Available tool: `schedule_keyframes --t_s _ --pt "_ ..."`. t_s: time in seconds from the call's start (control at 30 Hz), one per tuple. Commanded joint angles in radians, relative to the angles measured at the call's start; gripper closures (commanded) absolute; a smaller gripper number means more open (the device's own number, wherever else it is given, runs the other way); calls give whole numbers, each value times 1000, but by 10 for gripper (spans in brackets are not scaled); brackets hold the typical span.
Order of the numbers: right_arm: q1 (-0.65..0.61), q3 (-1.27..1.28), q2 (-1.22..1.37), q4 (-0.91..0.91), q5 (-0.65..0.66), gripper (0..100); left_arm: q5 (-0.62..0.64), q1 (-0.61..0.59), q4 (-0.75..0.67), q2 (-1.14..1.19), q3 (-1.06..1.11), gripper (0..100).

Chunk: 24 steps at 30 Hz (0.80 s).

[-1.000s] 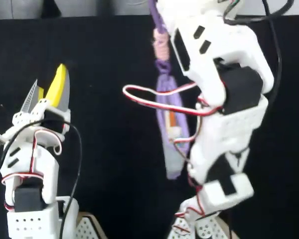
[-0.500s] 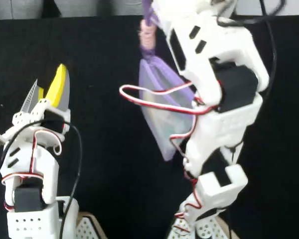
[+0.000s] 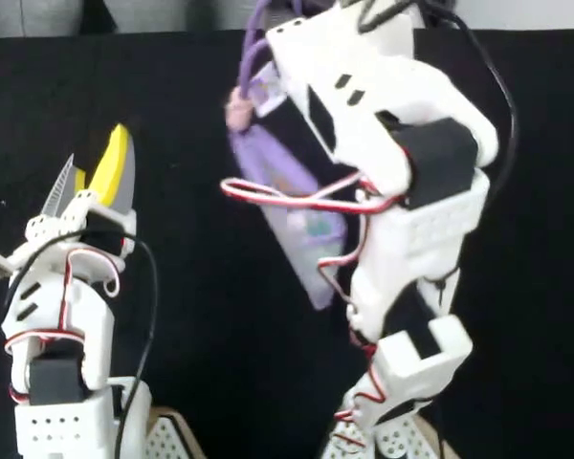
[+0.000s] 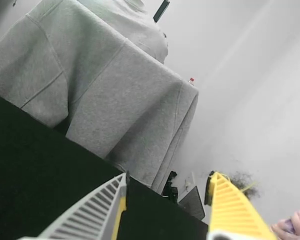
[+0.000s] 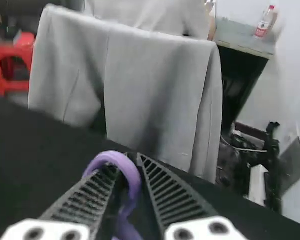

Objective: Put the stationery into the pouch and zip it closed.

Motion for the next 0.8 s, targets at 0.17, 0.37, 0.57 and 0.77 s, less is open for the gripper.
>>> schedule_keyframes --t_s 0.17,0.37,0.57,0.77 --pt "181 42 77 -117 66 988 8 8 -18 -12 -4 740" --pt "230 48 143 -167 124 988 8 8 -17 -12 -4 740" --pt "230 42 131 -152 161 988 8 8 -17 -12 -4 740" --pt "158 -30 42 -15 163 988 8 10 -15 -12 -4 740"
